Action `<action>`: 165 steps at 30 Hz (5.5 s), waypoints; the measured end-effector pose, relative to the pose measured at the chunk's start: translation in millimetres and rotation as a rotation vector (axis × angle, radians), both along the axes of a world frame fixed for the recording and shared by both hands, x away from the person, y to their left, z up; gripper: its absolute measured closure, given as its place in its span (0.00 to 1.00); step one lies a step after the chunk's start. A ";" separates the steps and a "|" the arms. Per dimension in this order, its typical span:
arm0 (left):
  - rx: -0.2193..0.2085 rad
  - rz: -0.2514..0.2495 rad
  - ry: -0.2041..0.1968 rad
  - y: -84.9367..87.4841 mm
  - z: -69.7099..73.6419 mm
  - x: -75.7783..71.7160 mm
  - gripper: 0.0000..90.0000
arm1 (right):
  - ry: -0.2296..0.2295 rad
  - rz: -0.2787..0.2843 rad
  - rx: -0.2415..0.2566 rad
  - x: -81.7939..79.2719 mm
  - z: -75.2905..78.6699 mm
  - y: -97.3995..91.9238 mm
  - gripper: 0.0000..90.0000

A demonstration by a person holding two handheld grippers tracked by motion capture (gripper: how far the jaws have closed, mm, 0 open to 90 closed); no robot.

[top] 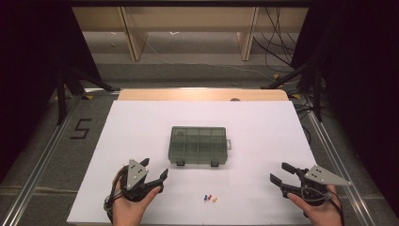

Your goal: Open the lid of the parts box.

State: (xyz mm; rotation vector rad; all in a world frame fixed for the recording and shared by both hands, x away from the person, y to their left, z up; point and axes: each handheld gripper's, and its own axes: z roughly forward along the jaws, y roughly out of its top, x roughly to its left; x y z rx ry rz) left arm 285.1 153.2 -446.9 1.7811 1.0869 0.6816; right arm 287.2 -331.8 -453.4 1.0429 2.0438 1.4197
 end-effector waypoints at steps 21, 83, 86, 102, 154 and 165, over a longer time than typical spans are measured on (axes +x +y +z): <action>0.162 -0.041 0.175 15.1 -18.5 30.8 1.00 | 0.081 0.218 -0.159 37.1 1.3 57.7 1.00; 0.216 -0.078 -0.105 -22.6 22.5 121.5 0.86 | -0.169 0.051 -0.292 116.6 28.8 144.6 0.76; 0.225 -0.078 -0.127 -24.3 27.7 128.4 0.89 | -0.184 0.047 -0.294 121.1 32.5 144.5 0.78; 0.189 -0.077 -0.132 -24.7 34.5 154.6 0.90 | -0.188 -0.017 -0.269 144.5 43.8 148.3 0.92; 0.097 -0.038 -0.046 -25.0 38.2 200.3 0.93 | -0.084 -0.094 -0.141 191.7 50.2 148.2 0.92; 0.081 -0.018 -0.043 -25.3 36.7 206.5 0.93 | -0.076 -0.109 -0.137 197.7 49.8 148.9 0.92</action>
